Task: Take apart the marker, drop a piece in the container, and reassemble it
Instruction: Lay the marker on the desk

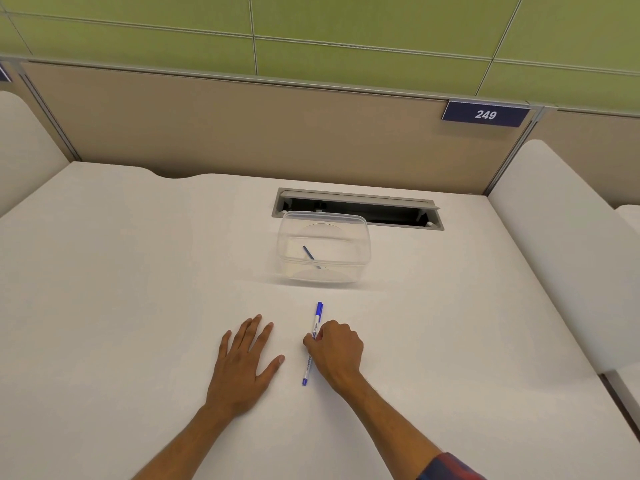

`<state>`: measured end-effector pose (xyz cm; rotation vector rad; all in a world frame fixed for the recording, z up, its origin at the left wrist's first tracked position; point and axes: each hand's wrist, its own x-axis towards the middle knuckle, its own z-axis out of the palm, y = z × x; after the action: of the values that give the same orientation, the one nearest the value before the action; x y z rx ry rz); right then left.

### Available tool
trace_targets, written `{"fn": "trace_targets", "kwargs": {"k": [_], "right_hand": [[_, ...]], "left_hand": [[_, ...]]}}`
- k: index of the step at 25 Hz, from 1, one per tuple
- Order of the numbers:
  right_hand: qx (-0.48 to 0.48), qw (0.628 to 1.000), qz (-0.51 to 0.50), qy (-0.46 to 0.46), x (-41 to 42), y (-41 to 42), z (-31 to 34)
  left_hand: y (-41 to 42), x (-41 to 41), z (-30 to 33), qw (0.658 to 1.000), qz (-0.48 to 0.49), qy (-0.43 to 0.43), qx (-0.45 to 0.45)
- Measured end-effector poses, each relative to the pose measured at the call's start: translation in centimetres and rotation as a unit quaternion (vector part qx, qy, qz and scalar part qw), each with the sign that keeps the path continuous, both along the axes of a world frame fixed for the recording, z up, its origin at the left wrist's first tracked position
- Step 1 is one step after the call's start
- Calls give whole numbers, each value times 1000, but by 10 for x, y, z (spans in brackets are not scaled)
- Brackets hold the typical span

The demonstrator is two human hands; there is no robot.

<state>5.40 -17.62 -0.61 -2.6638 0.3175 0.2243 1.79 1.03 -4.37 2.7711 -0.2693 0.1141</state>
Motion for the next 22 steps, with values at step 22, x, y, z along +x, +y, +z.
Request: {"fn": "trace_targets", "kwargs": {"k": [22], "right_hand": [[37,999,-3,-9,-6,-7,-3]], "left_hand": [[1,0,-1,1000,-1,17,3]]}}
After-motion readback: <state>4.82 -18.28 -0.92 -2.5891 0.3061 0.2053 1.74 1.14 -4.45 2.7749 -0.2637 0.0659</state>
